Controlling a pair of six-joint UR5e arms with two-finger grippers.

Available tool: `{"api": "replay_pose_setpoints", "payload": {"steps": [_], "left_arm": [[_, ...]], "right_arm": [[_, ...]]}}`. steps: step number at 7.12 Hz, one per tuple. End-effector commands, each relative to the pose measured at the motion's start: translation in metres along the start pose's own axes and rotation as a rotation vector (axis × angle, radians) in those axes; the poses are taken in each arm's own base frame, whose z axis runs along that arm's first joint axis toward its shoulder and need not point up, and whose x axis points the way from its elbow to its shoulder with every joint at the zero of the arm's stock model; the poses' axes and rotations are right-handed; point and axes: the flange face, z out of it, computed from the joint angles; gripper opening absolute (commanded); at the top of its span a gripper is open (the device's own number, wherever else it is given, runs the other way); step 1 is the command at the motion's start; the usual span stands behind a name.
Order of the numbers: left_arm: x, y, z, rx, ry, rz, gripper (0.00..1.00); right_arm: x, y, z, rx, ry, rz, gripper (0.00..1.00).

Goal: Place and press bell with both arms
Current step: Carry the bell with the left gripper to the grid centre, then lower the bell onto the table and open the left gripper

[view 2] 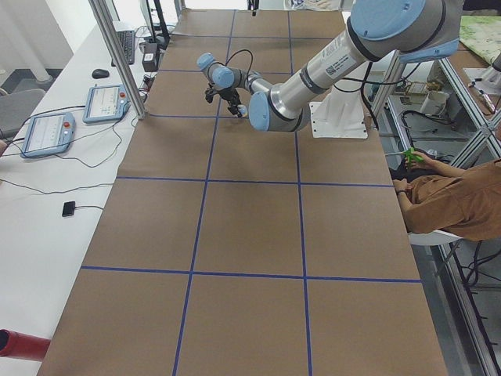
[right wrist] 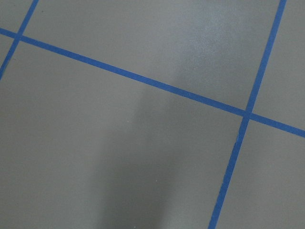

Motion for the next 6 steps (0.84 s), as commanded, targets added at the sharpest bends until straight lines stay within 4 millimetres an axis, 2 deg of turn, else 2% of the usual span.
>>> {"api": "replay_pose_setpoints", "payload": {"steps": [1, 4, 5, 6], "left_arm": [[0.0008, -0.0001, 0.0062, 0.001, -0.010, -0.004, 0.28], [-0.0025, -0.0015, 0.0112, 0.010, -0.018, -0.003, 0.31], [-0.0019, -0.0009, 0.0122, 0.009, -0.019, -0.004, 0.39], [-0.0018, -0.0008, 0.0122, 0.008, -0.018, -0.004, 0.51]], "right_arm": [[0.0001, 0.0002, 0.0019, -0.004, 0.000, 0.001, 1.00], [-0.0012, 0.0000, 0.0034, -0.007, -0.002, -0.003, 1.00], [-0.0012, 0.0000, 0.0034, -0.007, -0.002, -0.003, 1.00], [-0.0015, -0.0001, 0.0033, -0.006, -0.003, -0.004, 1.00]]}}
